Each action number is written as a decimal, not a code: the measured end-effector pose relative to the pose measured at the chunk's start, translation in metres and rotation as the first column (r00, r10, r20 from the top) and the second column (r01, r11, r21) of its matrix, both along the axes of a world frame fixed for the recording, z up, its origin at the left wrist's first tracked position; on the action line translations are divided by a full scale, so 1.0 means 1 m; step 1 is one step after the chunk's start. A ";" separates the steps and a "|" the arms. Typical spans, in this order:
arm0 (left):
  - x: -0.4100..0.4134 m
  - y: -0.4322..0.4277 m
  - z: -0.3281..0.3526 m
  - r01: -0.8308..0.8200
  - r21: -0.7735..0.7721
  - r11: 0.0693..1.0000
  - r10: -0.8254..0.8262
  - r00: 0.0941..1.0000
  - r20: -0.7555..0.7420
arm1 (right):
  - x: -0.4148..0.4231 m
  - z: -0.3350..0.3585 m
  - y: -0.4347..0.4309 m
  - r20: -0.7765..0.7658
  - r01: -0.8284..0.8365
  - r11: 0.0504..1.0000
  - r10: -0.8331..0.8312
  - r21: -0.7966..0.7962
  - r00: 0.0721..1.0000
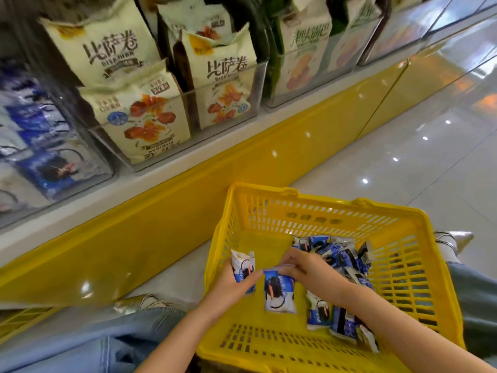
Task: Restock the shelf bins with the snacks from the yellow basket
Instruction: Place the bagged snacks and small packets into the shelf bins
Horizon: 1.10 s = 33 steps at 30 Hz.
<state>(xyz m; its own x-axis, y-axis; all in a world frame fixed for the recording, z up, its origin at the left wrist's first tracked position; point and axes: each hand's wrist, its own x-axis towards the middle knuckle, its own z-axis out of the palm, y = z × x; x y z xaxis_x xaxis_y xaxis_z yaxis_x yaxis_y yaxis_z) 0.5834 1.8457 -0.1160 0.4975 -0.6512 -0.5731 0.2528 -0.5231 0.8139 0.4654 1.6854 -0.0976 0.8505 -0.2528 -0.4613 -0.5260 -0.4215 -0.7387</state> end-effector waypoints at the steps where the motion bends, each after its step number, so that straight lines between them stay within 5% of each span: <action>1: 0.003 0.003 0.009 -0.015 -0.057 0.998 0.014 1.000 -0.022 | 0.009 0.009 0.006 0.022 -0.024 1.000 0.025 -0.009 0.999; 4: 0.012 0.014 0.032 -0.047 -0.220 0.974 0.045 0.999 -0.014 | 0.034 0.034 0.025 0.108 -0.043 0.999 0.040 0.022 0.993; 9: 0.037 0.030 0.067 -0.164 -0.340 0.926 0.252 0.940 0.231 | 0.064 0.073 0.053 0.272 0.166 0.958 -0.228 0.233 0.935; 12: 0.054 0.041 0.093 -0.254 -0.421 0.871 0.396 0.870 0.294 | 0.078 0.095 0.071 0.287 0.152 0.928 -0.256 0.340 0.923; 21: 0.100 0.098 0.184 -0.185 -0.561 0.807 0.443 0.818 0.367 | 0.120 0.168 0.099 0.581 0.091 0.978 -0.184 0.186 0.793; 27: 0.132 0.145 0.218 -0.189 -0.593 0.782 0.530 0.702 0.476 | 0.187 0.221 0.113 0.760 0.114 0.993 -0.063 -0.014 0.647; 33: 0.157 0.192 0.236 -0.267 -0.657 0.705 0.687 0.487 0.539 | 0.280 0.244 0.158 0.774 0.049 0.982 0.112 -0.182 0.623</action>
<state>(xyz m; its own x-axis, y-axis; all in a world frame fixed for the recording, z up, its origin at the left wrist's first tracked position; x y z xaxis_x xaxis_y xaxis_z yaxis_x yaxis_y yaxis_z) 0.7401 2.0375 0.1196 0.8928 -0.2183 0.3941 -0.4138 -0.0519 0.9089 0.7456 1.8439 0.1459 0.8778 -0.2226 0.4242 0.2279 -0.5847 -0.7785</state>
